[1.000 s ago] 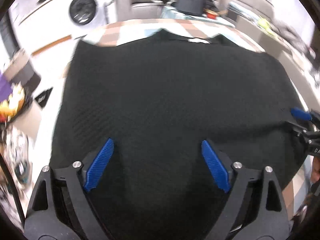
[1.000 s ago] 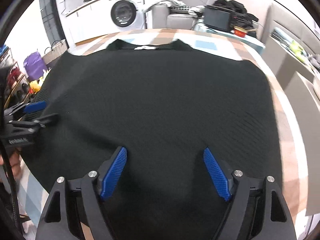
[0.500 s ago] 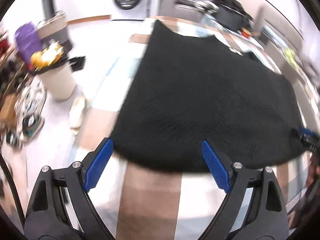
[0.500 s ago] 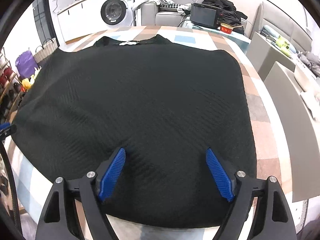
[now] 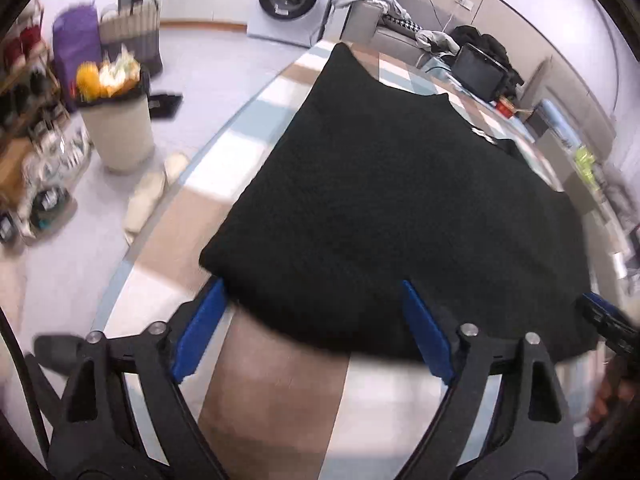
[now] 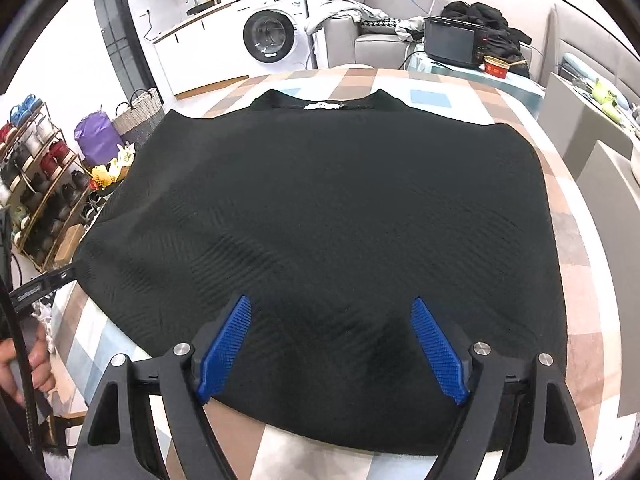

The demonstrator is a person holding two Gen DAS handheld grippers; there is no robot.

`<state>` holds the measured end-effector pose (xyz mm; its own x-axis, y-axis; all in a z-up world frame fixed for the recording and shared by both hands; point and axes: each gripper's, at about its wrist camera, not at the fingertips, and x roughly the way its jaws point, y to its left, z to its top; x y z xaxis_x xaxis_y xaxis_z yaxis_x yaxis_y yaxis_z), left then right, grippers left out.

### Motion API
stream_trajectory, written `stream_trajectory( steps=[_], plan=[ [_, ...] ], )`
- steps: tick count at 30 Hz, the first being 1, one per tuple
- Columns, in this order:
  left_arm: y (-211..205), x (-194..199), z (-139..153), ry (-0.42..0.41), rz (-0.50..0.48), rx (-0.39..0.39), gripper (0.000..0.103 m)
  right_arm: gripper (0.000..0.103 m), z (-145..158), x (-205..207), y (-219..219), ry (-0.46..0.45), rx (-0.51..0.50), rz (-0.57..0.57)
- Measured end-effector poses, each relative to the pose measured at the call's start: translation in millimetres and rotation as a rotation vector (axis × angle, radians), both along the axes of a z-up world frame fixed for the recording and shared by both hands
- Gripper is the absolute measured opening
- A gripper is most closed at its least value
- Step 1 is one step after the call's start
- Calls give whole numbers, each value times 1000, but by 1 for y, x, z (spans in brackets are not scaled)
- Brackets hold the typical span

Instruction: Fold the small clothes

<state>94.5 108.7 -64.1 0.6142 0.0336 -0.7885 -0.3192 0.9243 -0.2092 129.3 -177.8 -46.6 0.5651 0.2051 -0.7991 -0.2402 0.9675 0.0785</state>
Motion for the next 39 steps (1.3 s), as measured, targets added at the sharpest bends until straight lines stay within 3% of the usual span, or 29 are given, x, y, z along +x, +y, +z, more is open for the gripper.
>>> stream_trajectory(
  steps=[2,4,5,7,16,21,25,29,31,33,35,37,39],
  plan=[
    [-8,13,-1,-5,16,45,57,84,-1,-2,-2,5,-7,-9],
    [-10,25,-1,-32,18,18,21,84,-1,-5,-3,-1,-20,-22],
    [-10,26,0,-52,17,-24,20,84,-1,-7,-5,0,-18,-28],
    [-10,23,5,-93,45,-18,18,84,-1,-8,-7,3,-14,-39],
    [-1,-15,21,-148,78,-38,17,84,-9,-6,-10,24,-34,-37],
    [-22,-15,62,-262,-18,22,17,84,-15,-3,-9,34,-28,-29],
    [-64,4,104,-368,-193,70,15,84,-11,-6,-20,26,1,-46],
    [-139,28,129,-435,-445,100,15,84,-4,-10,-33,9,7,-74],
    [-184,34,129,-429,-590,99,15,84,2,-15,-41,-6,5,-98],
    [-220,38,117,-369,-719,84,17,84,6,-20,-54,-16,3,-139],
    [-244,39,101,-298,-800,67,26,84,9,-24,-68,-20,-4,-183],
    [-251,34,88,-261,-833,28,50,84,9,-28,-81,-14,-12,-227],
    [-244,27,83,-249,-811,-10,63,84,9,-30,-95,-5,-9,-259]
  ],
)
